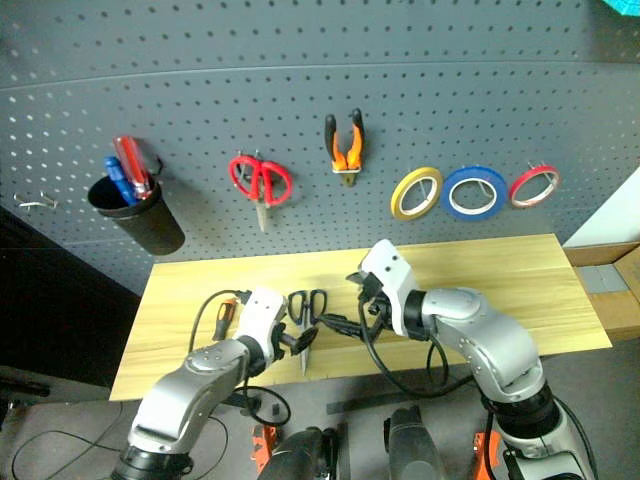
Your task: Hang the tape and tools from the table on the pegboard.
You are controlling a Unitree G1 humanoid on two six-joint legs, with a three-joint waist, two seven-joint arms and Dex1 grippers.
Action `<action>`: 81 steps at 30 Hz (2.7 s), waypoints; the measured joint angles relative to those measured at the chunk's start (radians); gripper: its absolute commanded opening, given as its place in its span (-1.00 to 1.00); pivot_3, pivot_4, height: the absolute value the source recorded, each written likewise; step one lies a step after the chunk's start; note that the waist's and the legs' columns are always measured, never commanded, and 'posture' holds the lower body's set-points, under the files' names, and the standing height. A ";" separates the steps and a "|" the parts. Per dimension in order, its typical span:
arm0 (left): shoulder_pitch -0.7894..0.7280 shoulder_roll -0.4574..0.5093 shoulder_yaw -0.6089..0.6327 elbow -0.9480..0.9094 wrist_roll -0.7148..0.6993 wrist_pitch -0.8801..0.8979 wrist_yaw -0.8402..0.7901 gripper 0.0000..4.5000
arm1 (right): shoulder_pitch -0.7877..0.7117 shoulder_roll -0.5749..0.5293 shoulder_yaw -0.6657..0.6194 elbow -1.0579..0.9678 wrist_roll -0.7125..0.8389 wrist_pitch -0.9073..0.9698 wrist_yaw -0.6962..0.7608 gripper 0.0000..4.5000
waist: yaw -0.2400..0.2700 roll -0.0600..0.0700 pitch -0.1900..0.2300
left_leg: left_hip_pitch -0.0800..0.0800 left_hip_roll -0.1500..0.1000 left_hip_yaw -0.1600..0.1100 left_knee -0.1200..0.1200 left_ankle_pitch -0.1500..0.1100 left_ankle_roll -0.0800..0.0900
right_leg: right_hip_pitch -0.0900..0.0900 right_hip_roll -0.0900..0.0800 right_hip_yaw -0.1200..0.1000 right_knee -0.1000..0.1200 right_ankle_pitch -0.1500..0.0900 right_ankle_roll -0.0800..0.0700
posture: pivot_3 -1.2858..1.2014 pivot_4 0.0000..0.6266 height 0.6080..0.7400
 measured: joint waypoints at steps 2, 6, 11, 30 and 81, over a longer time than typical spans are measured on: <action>-0.027 -0.039 -0.002 0.041 0.018 0.029 0.041 0.86 | 0.000 -0.001 0.002 -0.013 0.023 0.017 -0.001 0.98 | 0.000 0.000 0.000 | 0.000 0.000 0.000 0.000 0.000 0.000 | 0.000 0.000 0.000 0.000 0.000 0.000 | -0.16 -0.25 1.00; -0.072 -0.132 0.036 0.120 0.059 0.070 0.143 0.86 | -0.001 -0.007 0.011 -0.025 0.042 0.038 -0.008 0.98 | 0.001 -0.001 0.000 | 0.000 0.000 0.000 0.001 0.001 -0.001 | 0.000 0.000 0.000 0.000 0.000 0.000 | -0.16 -0.25 1.00; -0.117 -0.181 0.049 0.213 0.084 0.084 0.198 0.86 | -0.006 -0.027 0.018 -0.026 0.062 0.044 -0.011 0.98 | 0.000 -0.002 0.001 | -0.001 0.000 0.001 0.001 0.001 -0.003 | 0.000 0.000 0.000 -0.001 0.000 0.000 | -0.17 -0.24 1.00; -0.162 -0.281 0.123 0.335 0.104 0.101 0.262 0.15 | 0.002 -0.241 -0.038 -0.044 0.101 0.027 0.045 1.00 | 0.000 -0.003 0.001 | -0.001 0.000 0.000 0.000 0.001 -0.002 | 0.003 0.000 -0.001 -0.008 0.001 0.001 | -0.20 -0.22 1.00; -0.008 0.068 0.258 -0.134 -0.005 -0.548 -0.148 -0.80 | -0.006 -0.300 -0.201 0.055 0.096 -0.257 0.078 1.00 | 0.035 -0.002 0.005 | -0.003 0.001 0.002 -0.002 -0.002 0.001 | 0.004 -0.001 -0.001 -0.017 0.002 0.002 | -0.17 -0.28 1.00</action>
